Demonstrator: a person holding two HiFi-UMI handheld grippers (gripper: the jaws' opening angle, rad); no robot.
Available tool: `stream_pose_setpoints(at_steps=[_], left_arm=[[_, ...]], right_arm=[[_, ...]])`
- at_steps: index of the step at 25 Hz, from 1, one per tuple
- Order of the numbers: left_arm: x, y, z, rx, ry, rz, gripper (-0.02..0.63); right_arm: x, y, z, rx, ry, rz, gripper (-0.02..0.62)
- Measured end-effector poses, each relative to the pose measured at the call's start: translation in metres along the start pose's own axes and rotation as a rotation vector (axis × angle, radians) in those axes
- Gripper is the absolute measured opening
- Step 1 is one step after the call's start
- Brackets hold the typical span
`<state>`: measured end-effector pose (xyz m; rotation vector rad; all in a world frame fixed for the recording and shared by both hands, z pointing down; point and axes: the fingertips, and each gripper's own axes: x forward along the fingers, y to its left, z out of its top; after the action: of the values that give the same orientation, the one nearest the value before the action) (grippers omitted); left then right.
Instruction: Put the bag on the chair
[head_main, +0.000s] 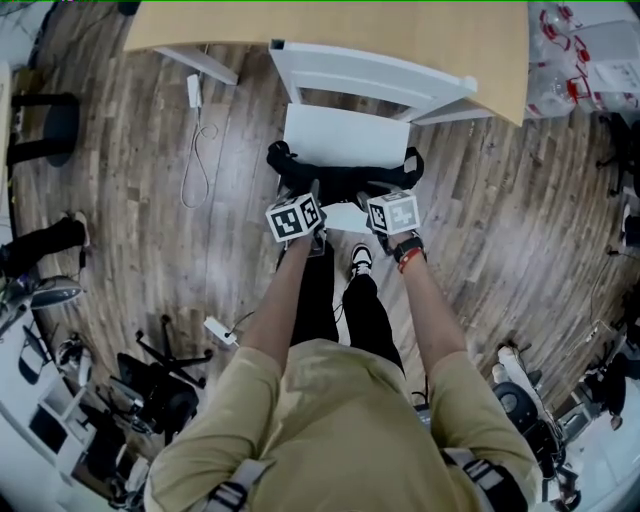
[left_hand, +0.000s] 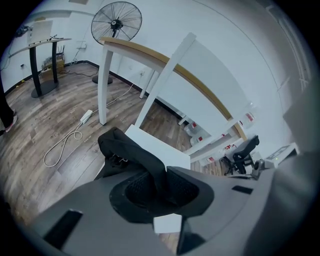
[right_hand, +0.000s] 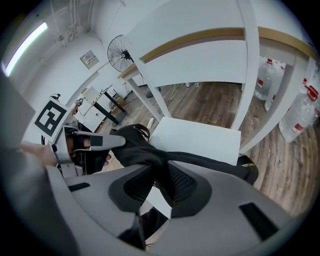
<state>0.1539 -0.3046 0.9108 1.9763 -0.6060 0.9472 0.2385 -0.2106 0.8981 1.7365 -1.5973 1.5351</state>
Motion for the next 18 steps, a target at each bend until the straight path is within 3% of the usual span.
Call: stream_pose_setpoints(at_steps=[7,12,14,16,18], left_arm=[[0.012,0.018,0.003,-0.005,0.011,0.029,0.129],[0.012,0.020,0.011,-0.031,0.017,-0.013,0.183],[0.015,0.022,0.015,-0.064,0.015,-0.047,0.245],[0.019,0.022,0.018,-0.080,0.024,-0.083,0.350],[0.021,0.019,0.021,-0.063,0.032,-0.100,0.364]], right_arm=[[0.018,0.000,0.004,-0.017,0.037,-0.020,0.103],[0.016,0.006,0.004,-0.054,0.053,-0.040,0.118],[0.017,0.008,0.003,-0.076,0.049,-0.035,0.138],[0.017,0.007,0.005,-0.080,0.040,-0.029,0.167],[0.016,0.004,0.008,-0.071,0.028,-0.034,0.204]])
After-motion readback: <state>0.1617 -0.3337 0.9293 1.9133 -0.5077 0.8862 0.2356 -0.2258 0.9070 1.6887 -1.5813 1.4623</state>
